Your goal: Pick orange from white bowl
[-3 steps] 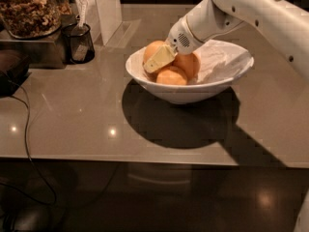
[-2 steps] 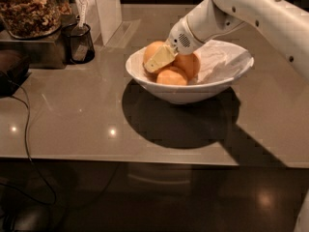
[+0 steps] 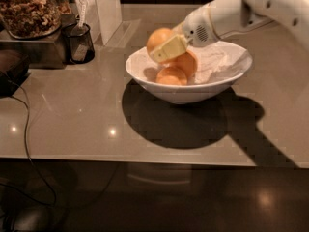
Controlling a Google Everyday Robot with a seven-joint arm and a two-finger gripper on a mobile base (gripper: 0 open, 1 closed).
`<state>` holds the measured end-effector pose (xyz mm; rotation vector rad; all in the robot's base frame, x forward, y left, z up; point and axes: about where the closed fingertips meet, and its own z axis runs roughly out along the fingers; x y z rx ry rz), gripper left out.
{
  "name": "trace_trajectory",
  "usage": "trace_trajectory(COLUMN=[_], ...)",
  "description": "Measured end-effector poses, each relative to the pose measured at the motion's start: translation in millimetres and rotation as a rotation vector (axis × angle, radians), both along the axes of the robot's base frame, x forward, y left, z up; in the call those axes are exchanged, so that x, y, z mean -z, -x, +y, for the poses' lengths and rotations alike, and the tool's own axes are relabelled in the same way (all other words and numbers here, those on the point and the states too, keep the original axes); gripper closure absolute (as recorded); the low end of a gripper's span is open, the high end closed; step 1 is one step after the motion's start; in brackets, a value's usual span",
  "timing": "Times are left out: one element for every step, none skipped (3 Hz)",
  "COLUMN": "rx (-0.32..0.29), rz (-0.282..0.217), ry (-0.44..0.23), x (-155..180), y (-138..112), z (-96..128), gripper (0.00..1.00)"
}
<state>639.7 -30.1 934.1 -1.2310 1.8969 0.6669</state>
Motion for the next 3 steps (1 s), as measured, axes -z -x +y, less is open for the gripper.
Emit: trace_trajectory(rx=[-0.043,0.007,0.102], rz=[-0.122,-0.218,-0.248], ry=[-0.13,-0.177,-0.166], x=[-50,-90,-108], y=[25,64,106], z=[-26,-61,-96], gripper=[1.0,1.0,1.0])
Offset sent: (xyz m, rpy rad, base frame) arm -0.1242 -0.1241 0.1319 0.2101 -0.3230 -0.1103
